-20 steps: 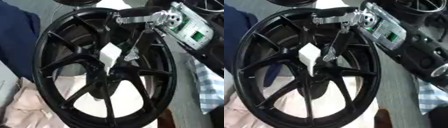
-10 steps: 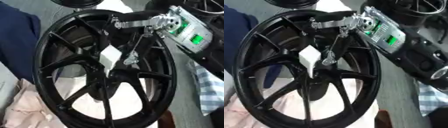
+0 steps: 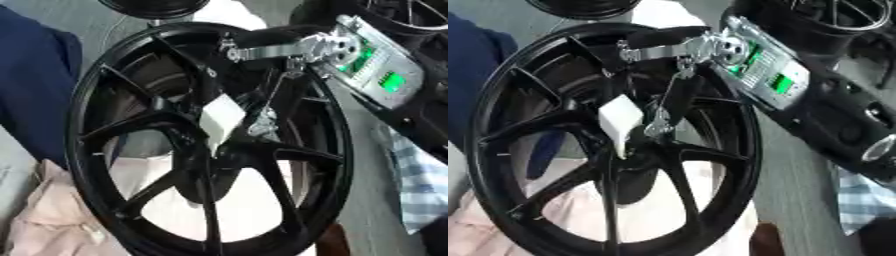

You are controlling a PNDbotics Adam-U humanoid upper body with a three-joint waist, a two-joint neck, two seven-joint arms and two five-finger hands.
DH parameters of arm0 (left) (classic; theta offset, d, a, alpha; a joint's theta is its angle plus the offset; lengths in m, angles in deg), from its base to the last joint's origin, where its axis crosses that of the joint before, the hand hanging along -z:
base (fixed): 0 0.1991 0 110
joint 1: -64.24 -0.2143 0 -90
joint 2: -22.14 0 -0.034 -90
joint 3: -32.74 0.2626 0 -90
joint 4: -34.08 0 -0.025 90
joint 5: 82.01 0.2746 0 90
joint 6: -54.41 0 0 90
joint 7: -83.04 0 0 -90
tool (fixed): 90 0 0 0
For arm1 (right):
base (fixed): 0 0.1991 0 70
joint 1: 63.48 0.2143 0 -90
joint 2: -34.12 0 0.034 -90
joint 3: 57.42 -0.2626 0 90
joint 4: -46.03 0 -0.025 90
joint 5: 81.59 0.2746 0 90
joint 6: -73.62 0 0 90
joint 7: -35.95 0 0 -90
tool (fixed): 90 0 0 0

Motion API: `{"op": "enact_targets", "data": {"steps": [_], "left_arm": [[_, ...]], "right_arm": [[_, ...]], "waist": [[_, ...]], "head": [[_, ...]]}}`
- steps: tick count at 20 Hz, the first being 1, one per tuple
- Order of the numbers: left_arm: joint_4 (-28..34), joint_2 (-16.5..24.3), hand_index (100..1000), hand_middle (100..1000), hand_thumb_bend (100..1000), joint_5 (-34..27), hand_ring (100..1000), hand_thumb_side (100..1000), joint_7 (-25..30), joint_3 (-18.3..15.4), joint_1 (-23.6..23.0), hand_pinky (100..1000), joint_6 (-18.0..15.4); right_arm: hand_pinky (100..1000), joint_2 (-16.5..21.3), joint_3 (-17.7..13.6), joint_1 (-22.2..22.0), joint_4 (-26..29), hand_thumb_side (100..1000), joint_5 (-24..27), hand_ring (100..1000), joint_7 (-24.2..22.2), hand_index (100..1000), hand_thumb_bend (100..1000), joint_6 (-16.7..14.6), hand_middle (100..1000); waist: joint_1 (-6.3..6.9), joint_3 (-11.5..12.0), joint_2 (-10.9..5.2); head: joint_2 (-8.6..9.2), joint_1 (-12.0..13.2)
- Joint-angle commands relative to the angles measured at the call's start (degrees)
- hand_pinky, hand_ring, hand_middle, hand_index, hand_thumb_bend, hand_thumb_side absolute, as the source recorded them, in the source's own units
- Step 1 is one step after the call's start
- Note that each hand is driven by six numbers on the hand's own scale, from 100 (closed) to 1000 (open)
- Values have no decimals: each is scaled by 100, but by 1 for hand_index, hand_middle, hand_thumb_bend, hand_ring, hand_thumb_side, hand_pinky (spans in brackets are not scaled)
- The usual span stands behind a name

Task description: Pull the pin out of the wheel hub.

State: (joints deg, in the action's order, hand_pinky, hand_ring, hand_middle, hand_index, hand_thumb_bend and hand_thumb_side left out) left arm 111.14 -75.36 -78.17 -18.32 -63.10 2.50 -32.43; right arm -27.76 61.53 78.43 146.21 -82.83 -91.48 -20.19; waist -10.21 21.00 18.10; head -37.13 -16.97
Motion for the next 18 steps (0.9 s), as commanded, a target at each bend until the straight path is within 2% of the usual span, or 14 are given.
{"op": "enact_targets", "data": {"steps": [1,8,9,10,13,18], "left_arm": [[105,34,709,526,100,-1,602,928,-5,-1,68,609,5],[109,28,709,526,100,6,602,928,1,5,70,609,12],[108,29,709,526,100,8,602,928,1,5,69,609,14],[98,35,709,526,100,15,602,929,-4,-1,50,609,25],[88,62,709,526,100,18,602,929,-21,-21,-1,609,29],[67,112,709,526,100,13,602,929,-61,-63,-82,609,33]], "right_arm": [[739,66,-88,102,67,100,53,628,53,524,375,19,412],[734,53,-66,97,44,100,223,621,284,511,372,223,399],[713,53,-68,99,48,1000,226,580,290,445,100,232,345],[713,88,-129,149,49,100,253,577,330,442,383,261,323],[719,407,-509,394,142,100,478,571,566,433,389,395,314],[717,842,-1284,517,66,100,954,567,1043,423,382,545,301]], "waist": [[76,1,-107],[74,5,-116],[75,4,-116],[80,-29,-145],[85,-112,-204],[110,-251,-265]], "head": [[49,-7],[43,-6],[44,-8],[23,-2],[-18,28],[-46,103]]}}
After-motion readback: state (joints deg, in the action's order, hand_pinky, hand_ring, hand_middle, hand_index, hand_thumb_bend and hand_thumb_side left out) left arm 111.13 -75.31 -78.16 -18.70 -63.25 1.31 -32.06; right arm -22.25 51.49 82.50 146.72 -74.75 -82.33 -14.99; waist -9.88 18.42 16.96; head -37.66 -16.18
